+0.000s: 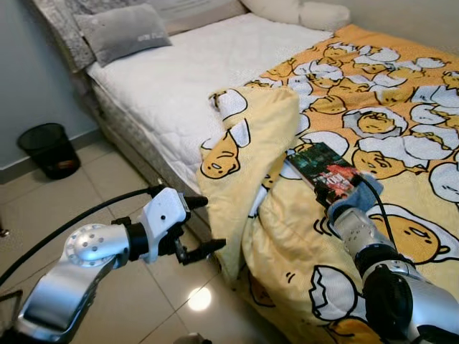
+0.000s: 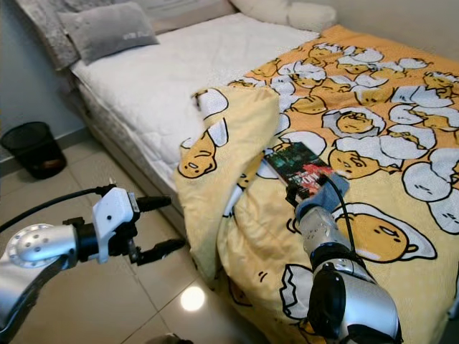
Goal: Clean up the room
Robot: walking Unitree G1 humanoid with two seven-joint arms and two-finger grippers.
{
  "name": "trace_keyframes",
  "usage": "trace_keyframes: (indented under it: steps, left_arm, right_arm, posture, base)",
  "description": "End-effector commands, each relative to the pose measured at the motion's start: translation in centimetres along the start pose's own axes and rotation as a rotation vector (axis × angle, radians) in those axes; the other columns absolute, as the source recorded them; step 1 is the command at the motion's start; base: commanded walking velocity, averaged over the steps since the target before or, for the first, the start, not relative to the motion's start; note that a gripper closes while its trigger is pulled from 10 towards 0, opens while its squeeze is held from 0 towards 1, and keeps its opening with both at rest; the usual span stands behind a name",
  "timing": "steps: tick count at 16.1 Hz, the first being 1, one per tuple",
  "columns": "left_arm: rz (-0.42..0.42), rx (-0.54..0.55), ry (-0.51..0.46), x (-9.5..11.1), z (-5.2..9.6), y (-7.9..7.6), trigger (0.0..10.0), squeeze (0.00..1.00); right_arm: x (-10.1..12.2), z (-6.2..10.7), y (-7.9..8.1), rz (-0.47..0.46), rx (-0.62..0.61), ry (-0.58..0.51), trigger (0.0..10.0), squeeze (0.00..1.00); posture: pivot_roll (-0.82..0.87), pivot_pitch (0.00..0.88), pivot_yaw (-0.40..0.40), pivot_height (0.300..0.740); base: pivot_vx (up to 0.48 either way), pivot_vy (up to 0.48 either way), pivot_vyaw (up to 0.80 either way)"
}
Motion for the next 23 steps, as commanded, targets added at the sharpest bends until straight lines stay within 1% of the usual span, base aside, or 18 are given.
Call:
trace_keyframes:
  steps: [1,2,4,6,7,8,9,10,13,14,15,16,17,18,19,21,22,23]
  left_arm:
    - [-0.007,0.000,0.003,0.5,0.6,0.0,10.0,0.23]
    - [-0.005,-0.011,0.007,0.9,0.9,-0.3,10.0,0.23]
    - [-0.002,-0.021,0.011,1.2,1.2,-0.7,10.0,0.23]
    - [0.014,-0.030,0.040,1.0,1.8,-1.7,10.0,0.23]
    - [0.019,-0.032,0.044,1.1,2.2,-2.1,10.0,0.24]
    - [0.024,-0.030,0.050,1.2,2.5,-2.4,10.0,0.23]
    - [0.032,-0.027,0.055,1.2,2.7,-2.6,10.0,0.24]
    - [0.042,-0.021,0.061,1.3,3.1,-3.0,10.0,0.24]
    - [0.060,-0.020,0.075,1.3,3.7,-4.0,10.0,0.24]
    - [0.062,-0.019,0.077,1.3,3.7,-4.1,10.0,0.24]
    - [0.068,-0.008,0.077,1.4,3.8,-4.1,10.0,0.23]
    - [0.072,-0.004,0.078,1.4,3.8,-4.2,10.0,0.24]
    - [0.077,-0.002,0.081,1.4,3.9,-4.5,10.0,0.24]
    - [0.077,-0.007,0.087,1.4,3.9,-4.8,10.0,0.24]
    - [0.076,-0.007,0.087,1.4,3.9,-4.9,10.0,0.24]
    - [0.076,0.004,0.090,1.4,4.1,-4.9,10.0,0.24]
    - [0.076,0.010,0.096,1.3,4.1,-4.8,10.0,0.24]
    - [0.077,0.013,0.099,1.3,4.2,-4.8,10.0,0.24]
  right_arm:
    - [0.4,-0.1,0.3,-0.032,-0.002,-0.009,10.0,1.00]
    - [0.3,-0.1,0.0,-0.055,-0.013,-0.008,10.0,1.00]
    - [0.3,-0.1,-0.1,-0.069,-0.019,-0.010,10.0,1.00]
    - [0.9,0.0,-0.5,-0.161,-0.017,-0.038,10.0,1.00]
    - [1.3,-0.1,-0.4,-0.186,-0.001,-0.054,10.0,0.98]
    - [1.8,-0.1,-0.2,-0.213,0.020,-0.073,10.0,0.42]
    - [2.4,-0.1,0.1,-0.237,0.047,-0.096,10.0,0.29]
    - [3.1,0.0,0.5,-0.260,0.076,-0.117,10.0,0.00]
    - [3.7,-0.1,1.4,-0.266,0.113,-0.128,10.0,0.00]
    - [3.7,-0.1,1.6,-0.279,0.122,-0.130,10.0,0.00]
    - [4.0,0.0,2.5,-0.322,0.170,-0.138,10.0,0.00]
    - [4.1,0.0,2.7,-0.336,0.183,-0.140,10.0,0.00]
    - [2.8,0.0,2.9,-0.359,0.183,-0.098,10.0,0.00]
    - [0.8,-0.1,2.5,-0.386,0.142,-0.041,10.0,0.00]
    - [0.5,-0.1,2.2,-0.388,0.126,-0.034,10.0,0.00]
    - [-1.7,0.1,1.0,-0.393,0.041,0.019,10.0,0.00]
    - [-2.0,0.1,1.1,-0.394,0.047,0.022,10.0,0.00]
    - [-0.9,0.0,1.7,-0.476,0.089,-0.022,10.0,0.00]
  posture:
    - [0.17,0.082,0.079,0.740]
    - [0.18,0.107,0.087,0.740]
    - [0.19,0.118,0.090,0.740]
    - [0.22,0.154,0.094,0.740]
    - [0.23,0.164,0.094,0.740]
    - [0.24,0.173,0.098,0.740]
    - [0.24,0.178,0.096,0.740]
    - [0.26,0.188,0.095,0.740]
    - [0.27,0.193,0.086,0.740]
    - [0.27,0.193,0.086,0.740]
    - [0.27,0.192,0.077,0.740]
    - [0.27,0.192,0.076,0.740]
    - [0.27,0.189,0.072,0.740]
    - [0.27,0.187,0.072,0.740]
    - [0.28,0.186,0.072,0.740]
    - [0.28,0.183,0.069,0.740]
    - [0.28,0.183,0.068,0.740]
    - [0.28,0.182,0.066,0.740]
  base:
    - [0.000,0.000,0.00]
    - [0.000,0.000,0.00]
    - [0.000,0.000,0.00]
    - [0.000,0.000,0.00]
    - [0.000,0.000,0.00]
    - [0.000,0.000,0.00]
    - [0.000,0.000,0.00]
    - [0.000,0.000,0.00]
    - [0.000,0.000,0.00]
    - [0.000,0.000,0.00]
    - [0.000,0.000,0.00]
    - [0.000,0.000,0.00]
    - [0.000,0.000,0.00]
    - [0.000,0.000,0.00]
    - [0.000,0.000,0.00]
    - [0.000,0.000,0.00]
    - [0.000,0.000,0.00]
    - [0.000,0.000,0.00]
Point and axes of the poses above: a point about 5 cm out from each wrist's last joint towards the gripper, its own z axis pointing back from the gripper into the wrist, its own x axis along the axis of the wrist's last joint, y = z × x, the point moved 5 cm from there along -z, pointing out of the wrist towards the gripper, and after that the axes turned 2 degrees about z, right-handed, at the moved point
